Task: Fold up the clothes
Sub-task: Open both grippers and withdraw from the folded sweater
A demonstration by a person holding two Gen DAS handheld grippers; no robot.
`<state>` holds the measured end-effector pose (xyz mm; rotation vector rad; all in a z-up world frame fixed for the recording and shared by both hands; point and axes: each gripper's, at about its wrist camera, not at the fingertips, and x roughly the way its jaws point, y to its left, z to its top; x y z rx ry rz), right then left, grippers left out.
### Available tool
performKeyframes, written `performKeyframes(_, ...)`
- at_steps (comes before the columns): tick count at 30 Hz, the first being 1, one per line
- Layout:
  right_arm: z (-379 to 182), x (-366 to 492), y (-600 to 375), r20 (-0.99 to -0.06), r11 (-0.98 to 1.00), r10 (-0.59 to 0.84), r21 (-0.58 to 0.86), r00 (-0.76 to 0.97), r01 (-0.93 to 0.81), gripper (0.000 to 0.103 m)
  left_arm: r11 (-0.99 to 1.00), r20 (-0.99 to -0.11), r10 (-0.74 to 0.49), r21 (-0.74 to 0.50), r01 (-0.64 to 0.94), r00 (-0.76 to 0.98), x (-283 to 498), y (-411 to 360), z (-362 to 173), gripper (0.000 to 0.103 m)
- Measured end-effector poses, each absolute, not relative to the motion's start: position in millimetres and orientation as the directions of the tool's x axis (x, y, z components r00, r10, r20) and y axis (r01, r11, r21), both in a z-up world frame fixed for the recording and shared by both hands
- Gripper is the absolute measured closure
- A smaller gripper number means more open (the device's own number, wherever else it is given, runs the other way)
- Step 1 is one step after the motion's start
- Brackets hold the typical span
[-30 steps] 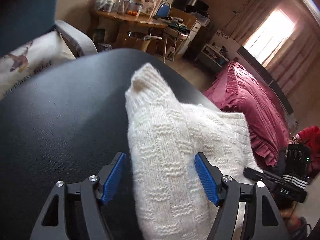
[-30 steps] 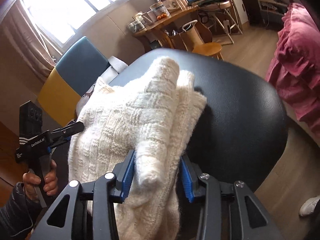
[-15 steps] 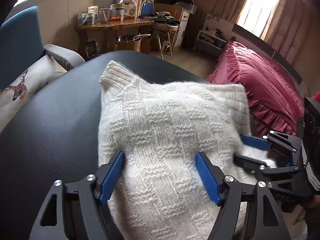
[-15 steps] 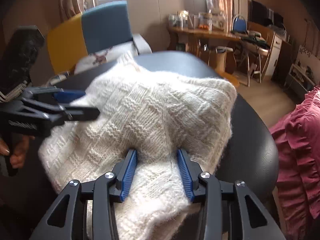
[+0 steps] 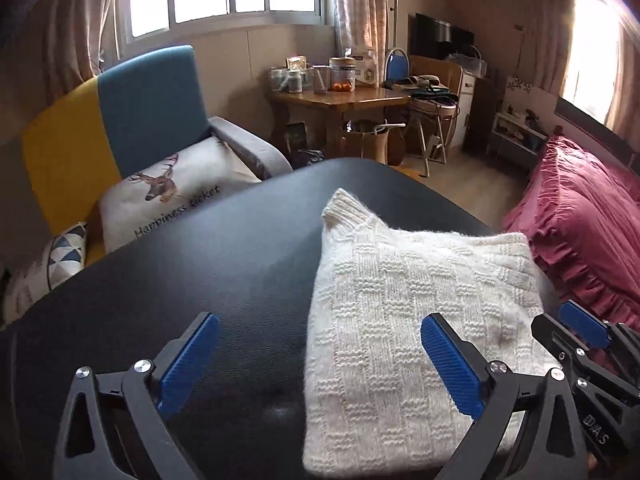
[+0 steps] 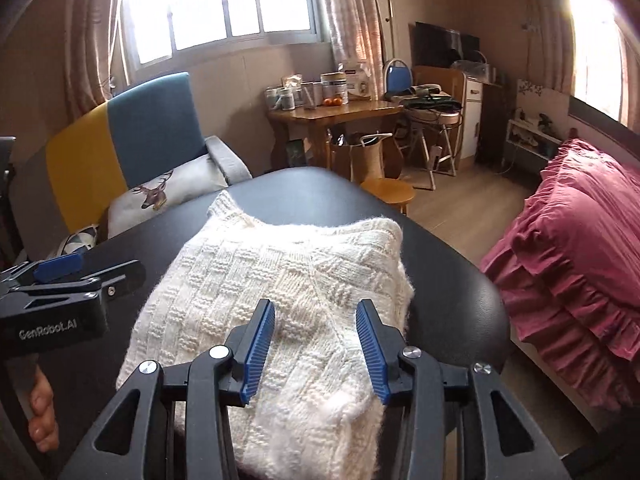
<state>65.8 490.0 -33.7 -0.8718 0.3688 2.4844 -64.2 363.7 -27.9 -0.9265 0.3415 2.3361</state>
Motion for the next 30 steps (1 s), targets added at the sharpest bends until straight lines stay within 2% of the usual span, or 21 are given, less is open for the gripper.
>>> performKeyframes(6,-19.3,63.6,459.7,-0.612,-0.873,0.324,0.1,-0.722,-0.477,0.06,-0.786,-0.661,0.474,-0.02,-0.618,-0.581,-38.4,336.0,6.3,0.001)
performKeyframes(9,-16.3,62.5,448.0,-0.608,-0.889,0.309,0.089,-0.731,-0.45,0.06,-0.813,-0.638,0.414,0.061,-0.579,-0.649,-27.1,329.2,23.0,0.001)
performKeyframes(12,-15.6,63.8,441.9,-0.611,-0.897,0.298,0.083,-0.733,-0.434,0.06,-0.845,-0.563,0.399,0.08,-0.528,-0.723,-12.9,312.8,40.6,0.001)
performKeyframes(18,-17.7,66.6,437.0,-0.617,-0.901,0.283,0.091,-0.734,-0.424,0.06,-0.825,-0.582,0.449,0.021,-0.565,-0.678,-11.2,300.8,55.6,0.001)
performKeyframes(26,-19.8,67.8,433.1,-0.626,-0.905,0.279,0.082,-0.728,-0.417,0.06,-0.826,-0.591,0.437,0.035,-0.563,-0.678,-7.9,302.3,54.6,0.001)
performKeyframes(30,-20.9,68.8,434.2,-0.63,-0.904,0.277,0.085,-0.725,-0.419,0.06,-0.833,-0.58,0.427,0.046,-0.551,-0.694,-7.0,299.4,53.0,0.005)
